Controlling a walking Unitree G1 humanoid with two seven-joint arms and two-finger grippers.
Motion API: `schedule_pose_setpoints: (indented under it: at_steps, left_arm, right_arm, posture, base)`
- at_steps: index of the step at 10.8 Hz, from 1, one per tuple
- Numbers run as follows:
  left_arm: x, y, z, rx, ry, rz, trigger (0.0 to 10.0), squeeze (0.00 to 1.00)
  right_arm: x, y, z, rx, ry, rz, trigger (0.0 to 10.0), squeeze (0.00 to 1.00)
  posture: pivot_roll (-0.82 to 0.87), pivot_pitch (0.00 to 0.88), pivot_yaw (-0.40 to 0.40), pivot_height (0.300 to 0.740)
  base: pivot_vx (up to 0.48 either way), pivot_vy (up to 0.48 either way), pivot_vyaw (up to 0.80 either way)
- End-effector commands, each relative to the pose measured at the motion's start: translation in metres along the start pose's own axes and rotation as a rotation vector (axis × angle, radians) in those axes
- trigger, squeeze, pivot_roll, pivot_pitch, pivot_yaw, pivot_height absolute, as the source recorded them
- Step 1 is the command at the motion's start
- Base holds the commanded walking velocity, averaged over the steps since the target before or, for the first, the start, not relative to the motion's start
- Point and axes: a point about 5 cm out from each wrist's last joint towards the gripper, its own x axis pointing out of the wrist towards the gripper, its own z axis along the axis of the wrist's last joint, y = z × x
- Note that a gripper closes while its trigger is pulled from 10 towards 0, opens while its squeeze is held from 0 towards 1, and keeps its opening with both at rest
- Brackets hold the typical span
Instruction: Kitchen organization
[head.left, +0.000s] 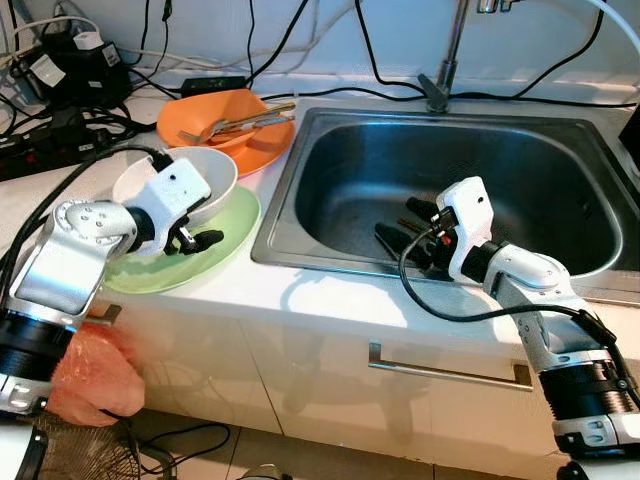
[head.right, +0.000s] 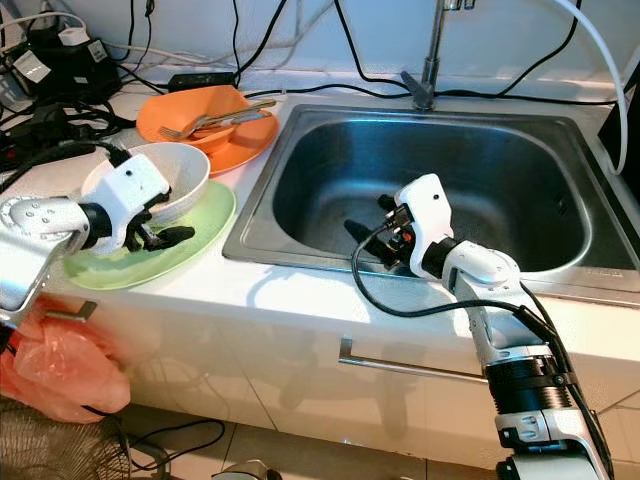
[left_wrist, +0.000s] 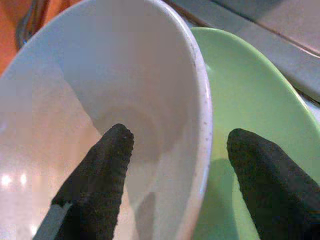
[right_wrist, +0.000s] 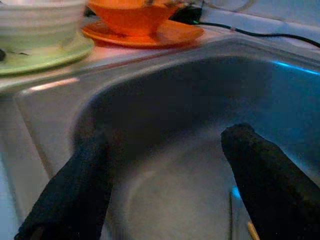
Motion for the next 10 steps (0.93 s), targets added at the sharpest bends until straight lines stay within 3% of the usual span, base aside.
schedule_pose_setpoints:
  at_steps: [1, 2, 4, 10]
  left_arm:
    - [-0.001, 0.002, -0.002, 0.01, 0.009, 0.002, 0.0, 0.0]
    - [-0.001, 0.001, -0.002, 0.01, 0.006, 0.0, 0.0, 0.0]
    - [0.0, 0.0, -0.002, 0.009, 0.002, -0.009, 0.0, 0.0]
    - [0.002, 0.003, 0.0, 0.044, -0.029, 0.017, 0.0, 0.0]
  right_arm:
    - [-0.003, 0.009, 0.008, 0.011, -0.031, 0.093, 10.0, 0.0]
    - [-0.008, 0.015, 0.011, 0.018, -0.036, 0.183, 10.0, 0.0]
    - [-0.012, 0.019, 0.012, 0.026, -0.035, 0.238, 10.0, 0.0]
    - [-0.018, 0.027, 0.01, 0.046, -0.017, 0.301, 10.0, 0.0]
  posture:
    - [0.16, 0.028, 0.059, 0.74]
    - [0.16, 0.028, 0.059, 0.74]
    - [0.16, 0.028, 0.059, 0.74]
    - [0.16, 0.028, 0.068, 0.74]
  base:
    - [0.0, 0.0, 0.0]
    - [0.0, 0.0, 0.0]
    - [0.0, 0.0, 0.0]
    - [0.0, 0.0, 0.0]
